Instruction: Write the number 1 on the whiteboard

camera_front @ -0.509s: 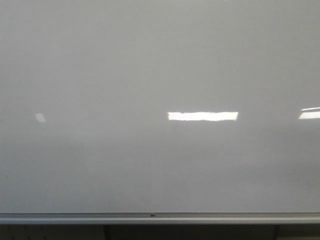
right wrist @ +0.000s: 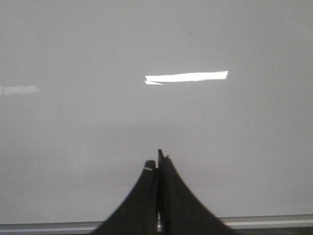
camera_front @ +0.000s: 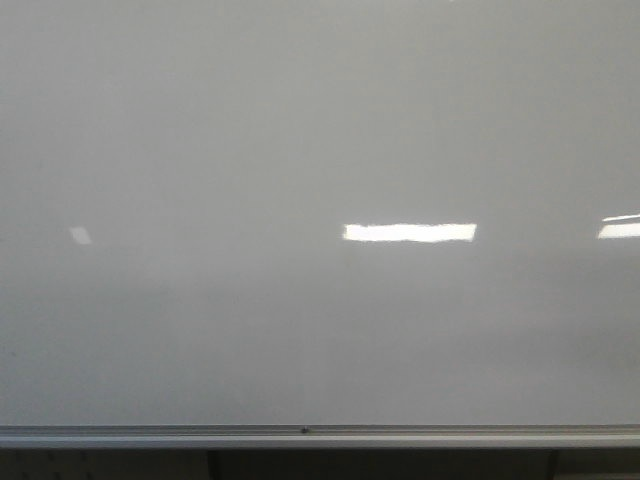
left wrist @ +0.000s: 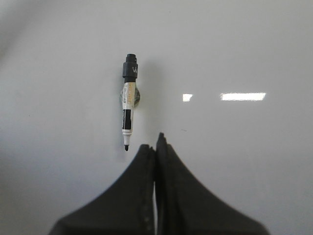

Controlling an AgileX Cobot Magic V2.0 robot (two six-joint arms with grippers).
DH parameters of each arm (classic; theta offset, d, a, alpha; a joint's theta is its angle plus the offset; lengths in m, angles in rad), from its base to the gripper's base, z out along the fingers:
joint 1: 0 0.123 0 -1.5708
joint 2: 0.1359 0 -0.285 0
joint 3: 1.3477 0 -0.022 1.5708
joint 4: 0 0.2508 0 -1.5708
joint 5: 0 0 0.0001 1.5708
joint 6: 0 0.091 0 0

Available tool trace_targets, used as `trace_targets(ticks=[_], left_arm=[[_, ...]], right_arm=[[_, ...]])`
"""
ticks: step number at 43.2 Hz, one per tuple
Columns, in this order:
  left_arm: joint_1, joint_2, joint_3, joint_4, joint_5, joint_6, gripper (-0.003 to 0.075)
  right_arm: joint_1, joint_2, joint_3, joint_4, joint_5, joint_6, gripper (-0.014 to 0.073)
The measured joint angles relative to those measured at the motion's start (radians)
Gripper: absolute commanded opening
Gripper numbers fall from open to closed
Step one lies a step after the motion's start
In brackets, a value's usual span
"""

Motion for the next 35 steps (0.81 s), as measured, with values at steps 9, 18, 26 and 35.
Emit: trace_targets(ticks=[9,18,26,35], left_arm=[[0.000,0.000,0.000,0.000,0.000,0.000,-0.0020],[0.000,0.000,0.000,0.000,0.000,0.000,-0.0020],[0.000,0.000,0.000,0.000,0.000,0.000,-0.0020],[0.000,0.000,0.000,0.000,-0.005,0.000,-0.0020]], right_arm=[[0.000,0.000,0.000,0.000,0.000,0.000,-0.0060],[0.000,0.000,0.000,0.000,0.000,0.000,-0.0060],[0.000,0.000,0.000,0.000,0.000,0.000,-0.0060],[0.000,0.000,0.000,0.000,-0.011,0.000,-0.0060]])
